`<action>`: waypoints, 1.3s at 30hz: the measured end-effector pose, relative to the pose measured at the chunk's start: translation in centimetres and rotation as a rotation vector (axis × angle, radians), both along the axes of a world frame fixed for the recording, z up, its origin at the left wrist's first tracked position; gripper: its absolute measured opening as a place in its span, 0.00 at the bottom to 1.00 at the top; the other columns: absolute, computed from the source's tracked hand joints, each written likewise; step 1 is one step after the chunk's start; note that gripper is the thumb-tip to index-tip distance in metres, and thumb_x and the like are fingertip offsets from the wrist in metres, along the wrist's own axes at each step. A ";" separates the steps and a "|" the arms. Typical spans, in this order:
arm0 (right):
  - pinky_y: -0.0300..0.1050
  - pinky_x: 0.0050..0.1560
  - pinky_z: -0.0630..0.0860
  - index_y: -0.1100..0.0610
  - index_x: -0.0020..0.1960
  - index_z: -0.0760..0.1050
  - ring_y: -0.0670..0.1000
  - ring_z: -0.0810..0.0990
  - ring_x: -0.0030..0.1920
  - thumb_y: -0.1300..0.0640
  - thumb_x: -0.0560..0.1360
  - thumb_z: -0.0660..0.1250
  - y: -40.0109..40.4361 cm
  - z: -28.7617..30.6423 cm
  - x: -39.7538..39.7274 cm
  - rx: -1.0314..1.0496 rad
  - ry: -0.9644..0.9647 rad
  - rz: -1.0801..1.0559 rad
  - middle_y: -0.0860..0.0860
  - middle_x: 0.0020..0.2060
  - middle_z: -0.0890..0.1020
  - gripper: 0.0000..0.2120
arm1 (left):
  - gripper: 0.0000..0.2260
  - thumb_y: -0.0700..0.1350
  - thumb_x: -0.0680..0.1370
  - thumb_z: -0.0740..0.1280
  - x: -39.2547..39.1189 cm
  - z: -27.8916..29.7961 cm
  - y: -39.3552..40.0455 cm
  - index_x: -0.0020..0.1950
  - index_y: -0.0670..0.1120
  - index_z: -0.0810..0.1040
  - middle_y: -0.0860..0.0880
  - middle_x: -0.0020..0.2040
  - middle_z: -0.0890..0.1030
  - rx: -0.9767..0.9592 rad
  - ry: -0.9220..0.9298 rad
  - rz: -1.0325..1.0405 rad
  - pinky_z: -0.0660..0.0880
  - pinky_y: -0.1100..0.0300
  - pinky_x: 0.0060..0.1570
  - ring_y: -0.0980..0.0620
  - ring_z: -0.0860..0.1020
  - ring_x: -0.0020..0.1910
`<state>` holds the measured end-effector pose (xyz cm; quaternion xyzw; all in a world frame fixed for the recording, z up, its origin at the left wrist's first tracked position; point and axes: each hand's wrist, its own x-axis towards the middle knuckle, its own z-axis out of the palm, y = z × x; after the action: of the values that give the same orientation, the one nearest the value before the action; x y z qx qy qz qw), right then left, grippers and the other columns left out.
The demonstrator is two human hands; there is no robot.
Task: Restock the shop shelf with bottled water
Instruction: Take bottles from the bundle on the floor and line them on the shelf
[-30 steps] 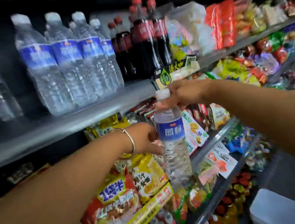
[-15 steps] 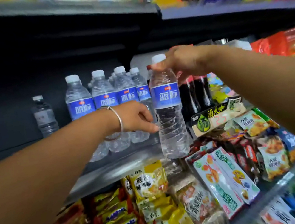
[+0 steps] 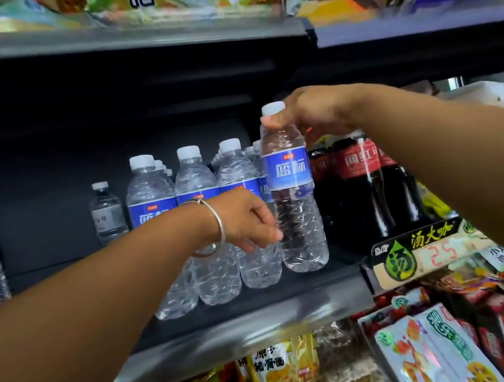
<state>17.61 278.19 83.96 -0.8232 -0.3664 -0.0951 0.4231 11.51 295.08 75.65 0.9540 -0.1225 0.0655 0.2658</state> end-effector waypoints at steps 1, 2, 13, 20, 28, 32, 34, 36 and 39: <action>0.41 0.37 0.73 0.61 0.49 0.78 0.51 0.76 0.37 0.49 0.76 0.64 0.1 -0.1 0.4 -0.001 0.004 0.007 0.54 0.38 0.80 0.14 | 0.06 0.39 0.72 0.71 0.1 -0.1 0.1 0.45 0.42 0.76 0.44 0.39 0.80 -0.005 0.013 0.005 0.79 0.63 0.39 0.56 0.79 0.33; 0.43 0.39 0.74 0.60 0.46 0.78 0.52 0.77 0.38 0.49 0.76 0.65 0.3 -0.3 0.8 0.000 0.010 0.016 0.55 0.40 0.81 0.13 | 0.05 0.39 0.72 0.71 0.2 -0.3 0.1 0.45 0.41 0.76 0.44 0.39 0.80 -0.012 0.028 0.008 0.80 0.62 0.39 0.55 0.79 0.33; 0.41 0.33 0.74 0.57 0.51 0.74 0.47 0.77 0.38 0.55 0.74 0.69 1.7 -2.3 4.1 0.106 0.066 -0.029 0.49 0.38 0.79 0.08 | 0.05 0.37 0.75 0.68 1.0 -3.0 -1.2 0.47 0.43 0.72 0.35 0.48 0.80 -0.033 0.133 0.071 0.79 0.52 0.45 0.44 0.81 0.41; 0.36 0.30 0.72 0.60 0.57 0.73 0.44 0.77 0.37 0.52 0.74 0.69 2.2 -2.9 4.4 0.139 0.039 -0.050 0.50 0.43 0.79 0.16 | 0.16 0.38 0.76 0.66 1.3 -3.7 -2.1 0.63 0.39 0.70 0.35 0.50 0.80 0.013 0.103 0.120 0.79 0.52 0.44 0.44 0.79 0.39; 0.39 0.43 0.68 0.58 0.51 0.75 0.52 0.76 0.45 0.34 0.73 0.61 1.7 -5.7 4.3 0.110 -0.253 -0.363 0.53 0.44 0.77 0.26 | 0.12 0.40 0.75 0.67 0.7 -4.8 -2.4 0.58 0.41 0.74 0.43 0.39 0.79 0.120 -0.042 0.139 0.79 0.50 0.49 0.41 0.82 0.48; 0.45 0.57 0.71 0.60 0.67 0.69 0.56 0.75 0.60 0.45 0.76 0.64 0.6 -8.1 2.2 0.048 -0.378 -0.451 0.58 0.60 0.76 0.26 | 0.13 0.44 0.74 0.69 -0.1 -5.2 -2.5 0.57 0.44 0.77 0.45 0.54 0.81 0.237 -0.189 0.162 0.72 0.62 0.50 0.46 0.79 0.53; 0.48 0.56 0.74 0.60 0.64 0.71 0.57 0.76 0.57 0.52 0.76 0.66 -0.1 -9.6 0.4 -0.043 -0.468 -0.483 0.58 0.57 0.78 0.20 | 0.14 0.45 0.74 0.70 -0.8 -5.6 -2.6 0.58 0.44 0.77 0.45 0.57 0.79 0.246 -0.237 0.148 0.71 0.62 0.55 0.47 0.77 0.56; 0.51 0.56 0.74 0.60 0.63 0.72 0.59 0.76 0.56 0.57 0.75 0.66 -0.6 -11.4 -1.7 -0.155 -0.531 -0.520 0.59 0.57 0.78 0.18 | 0.15 0.45 0.74 0.70 -2.0 -6.2 -2.8 0.60 0.42 0.76 0.44 0.58 0.78 0.262 -0.281 0.114 0.72 0.60 0.57 0.46 0.76 0.57; 0.53 0.59 0.72 0.59 0.68 0.69 0.60 0.74 0.61 0.59 0.74 0.67 -0.9 -14.2 -5.0 -0.287 -0.527 -0.572 0.59 0.62 0.75 0.23 | 0.17 0.45 0.75 0.69 -4.0 -7.8 -3.0 0.62 0.42 0.74 0.43 0.61 0.76 0.298 -0.336 0.048 0.71 0.59 0.59 0.46 0.74 0.60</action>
<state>12.59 277.33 69.75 -0.8899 -0.2283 -0.3643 0.1520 7.55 292.07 67.84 0.9609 -0.1507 0.2112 0.0963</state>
